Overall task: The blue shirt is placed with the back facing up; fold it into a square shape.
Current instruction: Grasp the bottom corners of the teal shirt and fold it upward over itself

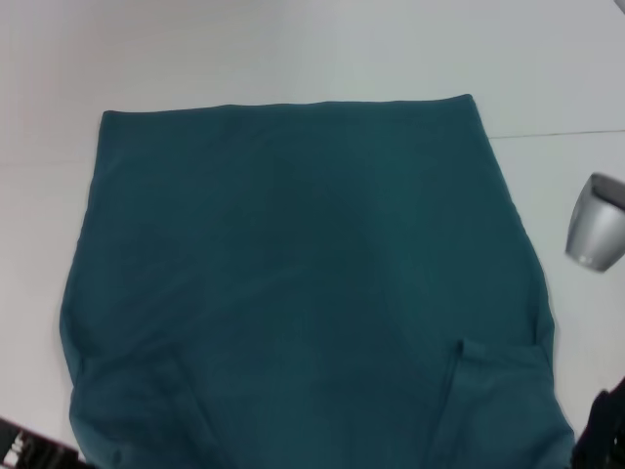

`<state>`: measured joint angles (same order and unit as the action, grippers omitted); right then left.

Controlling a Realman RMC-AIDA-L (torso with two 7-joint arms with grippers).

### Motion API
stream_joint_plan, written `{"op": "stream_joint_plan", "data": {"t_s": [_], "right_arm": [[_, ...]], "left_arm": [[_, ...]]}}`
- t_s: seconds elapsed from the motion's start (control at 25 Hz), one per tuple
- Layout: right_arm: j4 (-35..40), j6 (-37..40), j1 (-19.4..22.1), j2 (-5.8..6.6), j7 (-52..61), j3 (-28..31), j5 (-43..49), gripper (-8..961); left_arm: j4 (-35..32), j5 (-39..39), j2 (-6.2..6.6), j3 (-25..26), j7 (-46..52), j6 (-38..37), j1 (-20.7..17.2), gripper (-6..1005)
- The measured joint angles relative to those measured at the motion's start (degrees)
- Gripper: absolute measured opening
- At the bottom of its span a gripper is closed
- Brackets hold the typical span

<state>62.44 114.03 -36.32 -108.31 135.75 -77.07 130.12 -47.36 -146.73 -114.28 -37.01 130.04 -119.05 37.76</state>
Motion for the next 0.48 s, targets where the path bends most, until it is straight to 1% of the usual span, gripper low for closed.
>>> {"op": "stream_joint_plan", "data": {"t_s": [0.08,0.12,0.2,0.36,0.48], "right_arm": [[0.0,-0.1,0.0,0.05,-1.5,2.5,0.1,55],[0.0,-0.2,0.0,0.07,-2.4,4.2,0.3,55],[0.0,-0.3,0.0,-0.06,-3.7,7.8,1.7,55],[0.0,-1.5,-0.8,-1.25,-6.2,19.4,6.7,55],[0.0,-2.6,-0.9,-1.81,-7.6,25.2,7.2,55]], "left_arm": [[-0.1,1.9,0.51,1.7,-0.2,0.0,0.0,26],[-0.2,3.4,0.99,2.8,-0.3,0.0,0.1,26],[-0.3,4.5,1.35,4.2,-0.4,0.1,0.3,27],[-0.4,6.4,2.06,8.4,-1.1,0.8,1.1,27],[-0.5,7.0,2.26,10.6,-1.4,3.7,1.3,27]]}}
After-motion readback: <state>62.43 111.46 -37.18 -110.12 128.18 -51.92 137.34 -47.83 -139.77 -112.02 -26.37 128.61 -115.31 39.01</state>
